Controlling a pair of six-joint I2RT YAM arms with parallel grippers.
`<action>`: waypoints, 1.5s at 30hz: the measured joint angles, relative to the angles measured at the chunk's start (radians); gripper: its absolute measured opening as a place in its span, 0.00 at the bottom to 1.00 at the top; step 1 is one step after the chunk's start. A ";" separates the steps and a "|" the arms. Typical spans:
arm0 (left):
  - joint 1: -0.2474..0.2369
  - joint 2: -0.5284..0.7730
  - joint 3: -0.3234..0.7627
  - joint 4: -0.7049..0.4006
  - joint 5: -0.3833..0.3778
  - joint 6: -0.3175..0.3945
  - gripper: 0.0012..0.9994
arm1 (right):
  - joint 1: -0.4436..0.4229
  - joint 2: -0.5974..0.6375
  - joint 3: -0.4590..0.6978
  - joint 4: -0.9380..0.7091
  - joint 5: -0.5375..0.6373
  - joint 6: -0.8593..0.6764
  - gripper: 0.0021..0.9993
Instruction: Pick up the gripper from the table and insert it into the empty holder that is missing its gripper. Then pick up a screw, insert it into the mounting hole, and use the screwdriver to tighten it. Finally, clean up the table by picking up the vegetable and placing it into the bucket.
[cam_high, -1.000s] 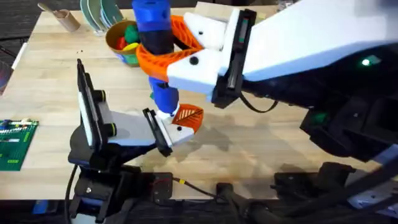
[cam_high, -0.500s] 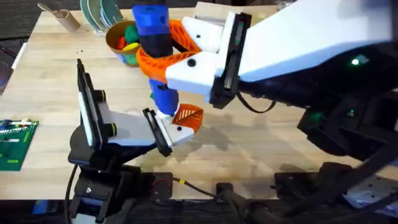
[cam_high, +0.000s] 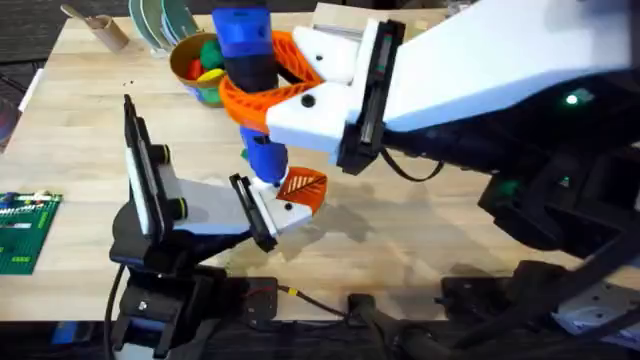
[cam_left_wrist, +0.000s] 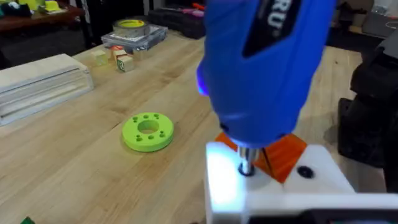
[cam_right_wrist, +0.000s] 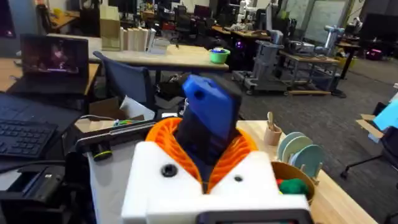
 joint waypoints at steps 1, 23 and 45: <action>0.000 0.000 0.000 0.000 0.000 0.000 0.00 | 0.000 0.000 0.000 0.000 0.000 0.000 0.03; 0.000 0.000 0.000 0.000 0.000 0.000 0.00 | 0.000 -0.016 0.000 -0.007 0.002 -0.027 0.03; 0.000 0.000 0.000 0.000 0.000 0.000 0.00 | 0.000 -0.008 0.000 -0.009 0.002 -0.022 0.03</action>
